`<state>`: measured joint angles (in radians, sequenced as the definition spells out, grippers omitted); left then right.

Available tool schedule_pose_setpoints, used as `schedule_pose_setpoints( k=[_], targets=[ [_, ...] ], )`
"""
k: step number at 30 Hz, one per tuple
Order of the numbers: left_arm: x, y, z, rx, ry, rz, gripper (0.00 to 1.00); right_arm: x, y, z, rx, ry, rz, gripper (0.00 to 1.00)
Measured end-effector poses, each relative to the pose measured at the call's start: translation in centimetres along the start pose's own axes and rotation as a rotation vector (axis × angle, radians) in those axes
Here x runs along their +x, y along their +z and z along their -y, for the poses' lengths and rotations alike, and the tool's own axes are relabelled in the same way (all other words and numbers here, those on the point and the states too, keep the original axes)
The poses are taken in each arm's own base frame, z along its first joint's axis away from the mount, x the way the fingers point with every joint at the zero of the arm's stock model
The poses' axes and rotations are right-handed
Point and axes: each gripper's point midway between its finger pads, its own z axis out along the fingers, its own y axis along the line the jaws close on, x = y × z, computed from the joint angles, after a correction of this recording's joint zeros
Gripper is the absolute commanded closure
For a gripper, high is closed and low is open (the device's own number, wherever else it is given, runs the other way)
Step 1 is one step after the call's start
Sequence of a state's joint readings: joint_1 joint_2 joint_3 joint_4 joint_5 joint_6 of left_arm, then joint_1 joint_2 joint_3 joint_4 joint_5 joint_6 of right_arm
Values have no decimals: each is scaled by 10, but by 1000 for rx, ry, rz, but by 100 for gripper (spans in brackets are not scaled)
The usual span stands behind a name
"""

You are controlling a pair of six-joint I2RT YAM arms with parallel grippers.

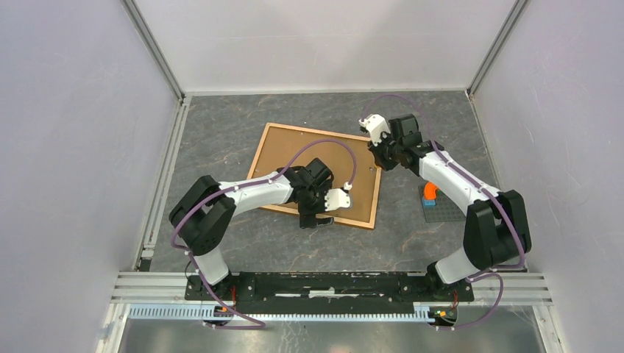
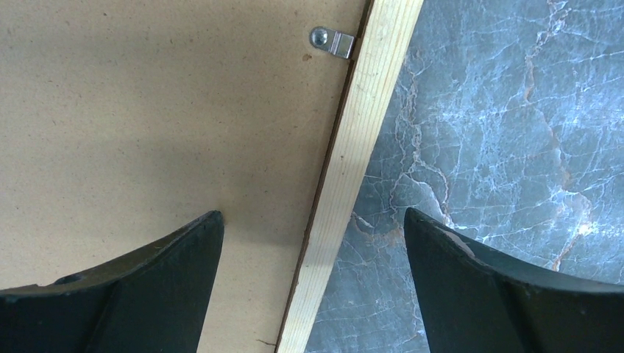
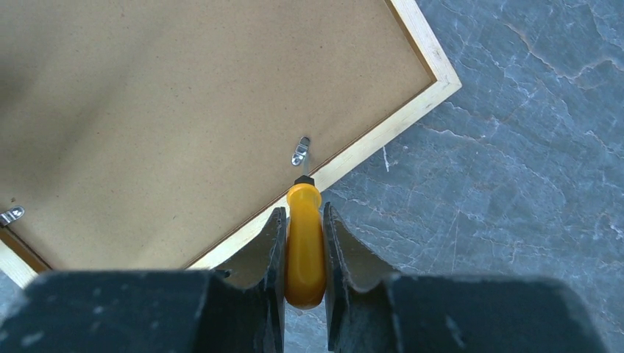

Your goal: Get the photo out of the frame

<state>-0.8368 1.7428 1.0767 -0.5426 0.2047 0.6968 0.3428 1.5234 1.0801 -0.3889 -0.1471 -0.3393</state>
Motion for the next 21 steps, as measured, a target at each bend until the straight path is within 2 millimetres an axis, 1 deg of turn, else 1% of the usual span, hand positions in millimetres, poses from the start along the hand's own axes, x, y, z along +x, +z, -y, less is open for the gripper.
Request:
schedule_pose_setpoints(
  k=[6, 12, 15, 21],
  targets=[
    [-1, 0, 1, 3, -7, 6, 1, 0, -4, 6, -47, 43, 26, 100],
    [-1, -1, 3, 4, -14, 12, 0, -12, -9, 4, -123, 83, 85, 100],
    [-1, -1, 3, 3, -15, 13, 0, -12, -9, 6, -114, 87, 81, 100],
    [-2, -1, 2, 1, -24, 15, 0, -6, -8, 19, -30, 80, 48, 100]
  ],
)
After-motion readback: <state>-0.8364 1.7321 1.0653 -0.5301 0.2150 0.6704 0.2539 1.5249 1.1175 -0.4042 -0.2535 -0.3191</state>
